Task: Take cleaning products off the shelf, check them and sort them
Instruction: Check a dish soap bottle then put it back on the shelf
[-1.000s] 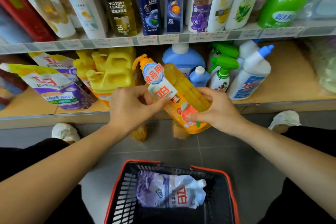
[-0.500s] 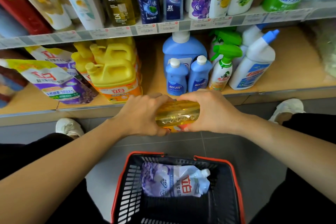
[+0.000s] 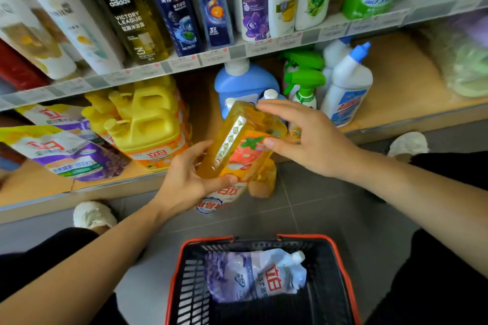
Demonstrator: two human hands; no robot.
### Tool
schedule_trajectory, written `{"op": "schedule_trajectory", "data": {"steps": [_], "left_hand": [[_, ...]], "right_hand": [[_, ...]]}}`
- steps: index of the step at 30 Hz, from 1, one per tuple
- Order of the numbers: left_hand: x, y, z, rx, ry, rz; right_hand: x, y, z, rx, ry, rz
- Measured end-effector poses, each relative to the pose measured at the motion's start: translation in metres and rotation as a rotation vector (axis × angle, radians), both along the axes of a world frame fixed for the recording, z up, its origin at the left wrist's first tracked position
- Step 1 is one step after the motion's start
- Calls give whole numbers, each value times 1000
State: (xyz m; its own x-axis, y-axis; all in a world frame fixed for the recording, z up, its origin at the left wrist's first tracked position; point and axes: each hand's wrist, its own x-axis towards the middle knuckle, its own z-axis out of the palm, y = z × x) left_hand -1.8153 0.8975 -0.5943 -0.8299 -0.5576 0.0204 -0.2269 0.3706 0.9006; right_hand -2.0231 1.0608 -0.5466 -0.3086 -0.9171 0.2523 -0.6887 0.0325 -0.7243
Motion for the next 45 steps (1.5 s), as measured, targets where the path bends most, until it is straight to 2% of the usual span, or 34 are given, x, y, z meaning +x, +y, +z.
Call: {"op": "schedule_trajectory", "data": {"steps": [3,8,11,13,17,19,21,28,36,42,45], "left_hand": [[-2,-1,-3,-28,93,23],[-2,-2,-9,-344,127,-10],[2,-8,-15,-437,145,12],[4,-12,-16,-492,146,30],[3,-11,-13,-584,157,18],[2,-8,-10,-592,163,12],[1,-5,-9,-596,167,5],[-1,1,-8,-549,166,-19],[-3,6,-2,-501,182,28],[-4,7,1,-420,170,95],[-5,8,3,-348,178,157]], "right_hand": [[12,2,-4,-70,55,40],[17,3,-4,-256,166,88],[20,5,-2,-295,187,100],[23,5,0,-263,92,75],[23,2,4,-192,-268,9],[21,0,5,-184,-402,5],[21,-2,4,-189,-458,-3],[22,-6,3,-262,-406,-115],[11,-9,3,-314,-492,-112],[11,-8,8,-231,-385,-76],[15,-5,9,-161,-331,20]]}}
